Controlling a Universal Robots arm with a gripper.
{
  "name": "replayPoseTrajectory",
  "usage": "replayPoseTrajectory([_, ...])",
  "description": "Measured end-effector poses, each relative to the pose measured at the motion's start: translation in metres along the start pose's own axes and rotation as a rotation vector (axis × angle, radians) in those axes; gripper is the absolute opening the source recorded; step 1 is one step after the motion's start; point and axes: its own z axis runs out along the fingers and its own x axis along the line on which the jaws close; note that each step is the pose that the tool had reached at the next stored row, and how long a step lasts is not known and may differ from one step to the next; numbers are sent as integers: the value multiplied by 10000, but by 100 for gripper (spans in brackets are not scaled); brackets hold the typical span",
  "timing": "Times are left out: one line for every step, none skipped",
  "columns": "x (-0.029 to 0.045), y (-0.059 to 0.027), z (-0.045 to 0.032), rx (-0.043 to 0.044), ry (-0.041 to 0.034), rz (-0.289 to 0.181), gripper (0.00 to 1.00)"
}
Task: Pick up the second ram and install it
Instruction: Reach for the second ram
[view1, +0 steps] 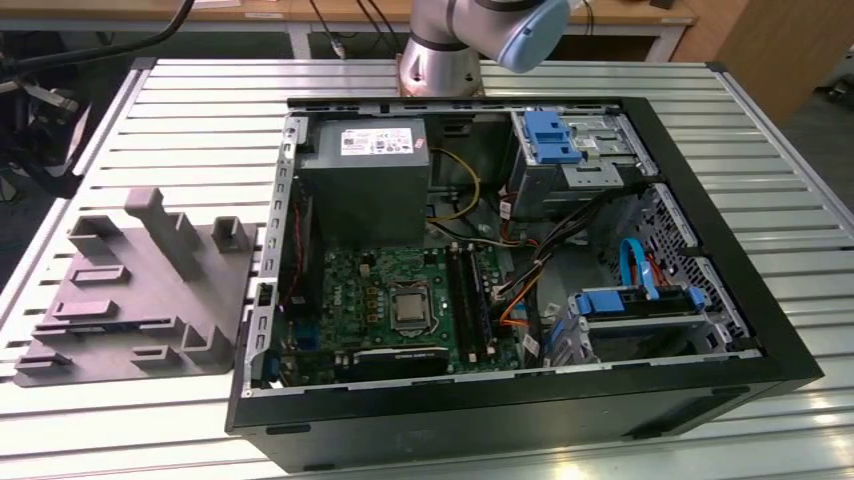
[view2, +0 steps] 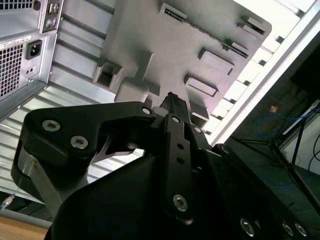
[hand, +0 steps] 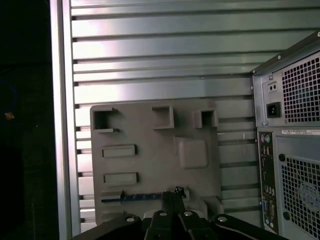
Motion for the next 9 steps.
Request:
replayPoseTrajectory([1, -24, 11, 0, 5, 0, 11])
replayPoseTrajectory([0, -49, 24, 1, 11, 1, 11])
replayPoseTrajectory([-1, -72, 36, 1, 18, 2, 11])
replayPoseTrajectory([-2, -94, 47, 2, 26, 2, 11])
replayPoseTrajectory([-4, -114, 58, 3, 35, 2, 11])
replayPoseTrajectory([-5, -133, 71, 4, 43, 2, 11])
replayPoseTrajectory([-5, -151, 83, 4, 50, 2, 11])
replayPoseTrajectory([-6, -166, 97, 4, 58, 2, 11])
replayPoseTrajectory([-7, -181, 112, 4, 66, 2, 11])
